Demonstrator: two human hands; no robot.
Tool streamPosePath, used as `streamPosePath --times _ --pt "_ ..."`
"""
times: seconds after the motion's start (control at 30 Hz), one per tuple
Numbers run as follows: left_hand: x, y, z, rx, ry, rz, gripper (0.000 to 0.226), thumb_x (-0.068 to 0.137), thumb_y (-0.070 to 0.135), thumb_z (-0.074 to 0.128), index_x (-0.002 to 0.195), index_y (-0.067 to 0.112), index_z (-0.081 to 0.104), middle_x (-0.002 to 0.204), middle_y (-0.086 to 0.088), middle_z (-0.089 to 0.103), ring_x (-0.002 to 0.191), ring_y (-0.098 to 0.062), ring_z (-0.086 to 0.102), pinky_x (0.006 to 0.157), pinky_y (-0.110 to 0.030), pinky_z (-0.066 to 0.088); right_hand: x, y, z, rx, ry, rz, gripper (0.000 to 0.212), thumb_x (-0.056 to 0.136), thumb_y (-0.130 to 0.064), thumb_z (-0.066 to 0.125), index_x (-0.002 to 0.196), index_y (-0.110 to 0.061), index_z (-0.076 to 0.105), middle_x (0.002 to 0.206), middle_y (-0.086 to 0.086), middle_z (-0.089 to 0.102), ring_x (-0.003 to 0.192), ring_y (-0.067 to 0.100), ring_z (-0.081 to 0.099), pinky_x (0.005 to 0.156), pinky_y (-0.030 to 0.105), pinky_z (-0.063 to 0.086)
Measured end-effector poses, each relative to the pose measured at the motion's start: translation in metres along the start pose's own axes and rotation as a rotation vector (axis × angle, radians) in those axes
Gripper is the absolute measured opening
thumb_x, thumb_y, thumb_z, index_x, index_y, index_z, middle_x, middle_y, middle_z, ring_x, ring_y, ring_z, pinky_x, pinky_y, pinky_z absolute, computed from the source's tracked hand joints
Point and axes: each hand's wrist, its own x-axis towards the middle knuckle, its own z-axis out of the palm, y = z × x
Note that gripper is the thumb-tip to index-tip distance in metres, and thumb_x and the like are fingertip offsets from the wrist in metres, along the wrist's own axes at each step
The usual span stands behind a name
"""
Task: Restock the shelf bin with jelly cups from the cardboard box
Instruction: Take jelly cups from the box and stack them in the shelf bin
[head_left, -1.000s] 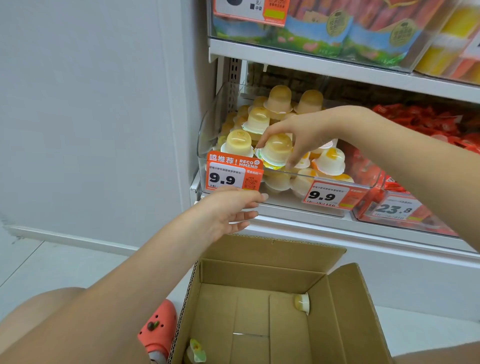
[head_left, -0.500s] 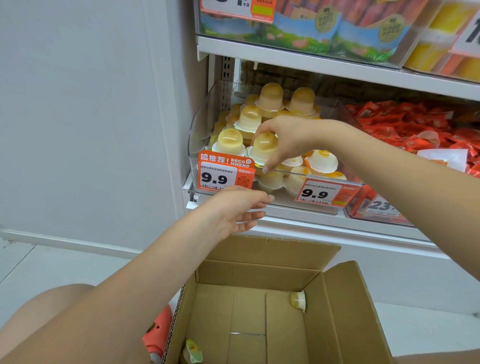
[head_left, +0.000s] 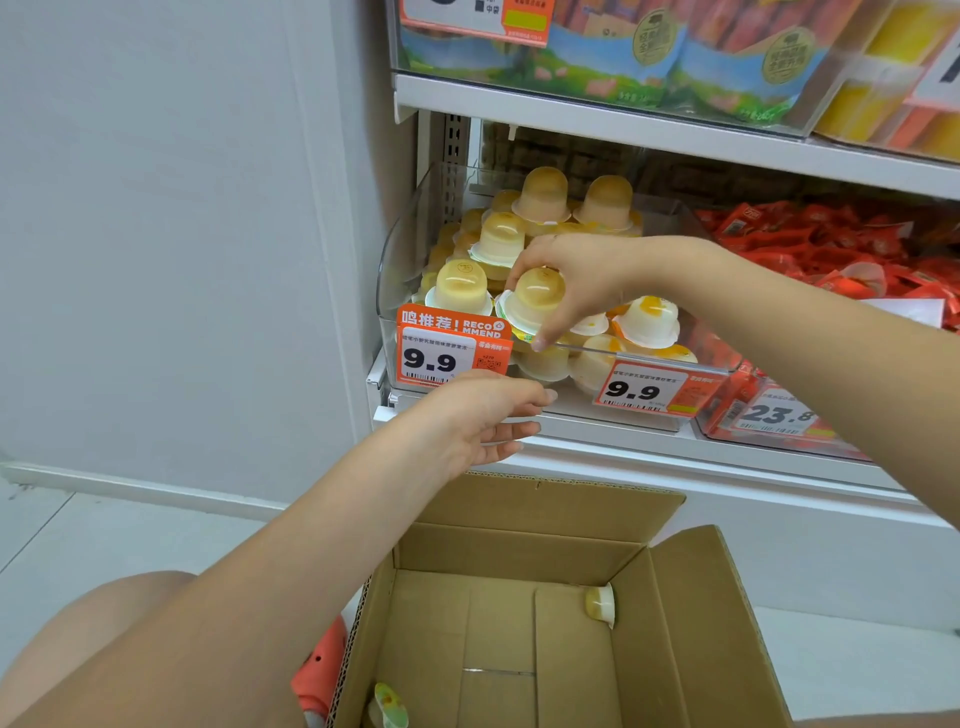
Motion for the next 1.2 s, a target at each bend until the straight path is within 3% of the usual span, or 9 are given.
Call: streamPosePath --times 0.23,0.43,0.6,0.8,0.97,1.2 --pt "0.0 0.0 0.007 0.004 -0.004 -0.009 0.014 0.085 0.017 0.069 0.096 0.015 0.06 0.093 0.0 0.065 0.079 -0.012 0.063 0.066 -0.022 0.048 0.007 -0.007 -0.006 -0.057 -0.098 -0.015 0.08 0.065 -0.048 0.081 0.135 -0.033 0.044 0.141 -0.006 0.04 0.128 0.019 0.039 0.098 0.033 0.038" --pt "0.0 0.001 0.008 0.009 -0.011 -0.006 0.01 0.085 0.018 0.068 0.09 0.016 0.06 0.09 0.0 0.064 0.079 -0.012 0.062 0.069 -0.023 0.047 0.006 -0.009 -0.013 -0.134 -0.095 -0.078 0.065 0.067 -0.039 0.083 0.124 -0.031 0.05 0.121 -0.009 0.05 0.104 0.014 0.047 0.08 0.026 0.04" --pt "0.0 0.001 0.006 0.016 -0.011 0.002 0.018 0.084 0.018 0.069 0.1 0.015 0.06 0.092 0.0 0.065 0.081 -0.012 0.063 0.069 -0.023 0.048 0.002 -0.002 -0.013 -0.058 -0.097 -0.126 0.063 0.067 -0.029 0.084 0.121 -0.036 0.052 0.121 -0.015 0.051 0.11 0.01 0.047 0.089 0.026 0.041" --pt "0.0 0.0 0.008 0.029 -0.017 -0.005 0.009 0.085 0.018 0.068 0.088 0.016 0.06 0.09 0.001 0.065 0.081 -0.012 0.062 0.07 -0.023 0.047 0.01 -0.006 -0.011 -0.145 -0.104 -0.146 0.071 0.064 -0.033 0.086 0.126 -0.036 0.051 0.126 -0.014 0.052 0.113 0.011 0.046 0.093 0.029 0.041" --pt "0.0 0.0 0.011 0.038 -0.028 -0.004 0.008 0.085 0.017 0.068 0.087 0.016 0.061 0.09 0.001 0.065 0.081 -0.013 0.062 0.07 -0.023 0.046 0.006 0.003 -0.007 -0.011 -0.083 -0.124 0.078 0.064 -0.031 0.086 0.129 -0.036 0.044 0.132 -0.015 0.048 0.121 0.012 0.044 0.099 0.031 0.04" --pt "0.003 0.0 0.01 0.051 -0.021 -0.01 0.008 0.084 0.017 0.069 0.087 0.017 0.061 0.093 0.0 0.065 0.084 -0.014 0.063 0.067 -0.023 0.046 0.0 0.009 -0.002 0.034 -0.02 -0.137 0.058 0.072 -0.037 0.081 0.122 -0.039 0.053 0.125 -0.012 0.048 0.108 0.009 0.042 0.076 0.02 0.035"
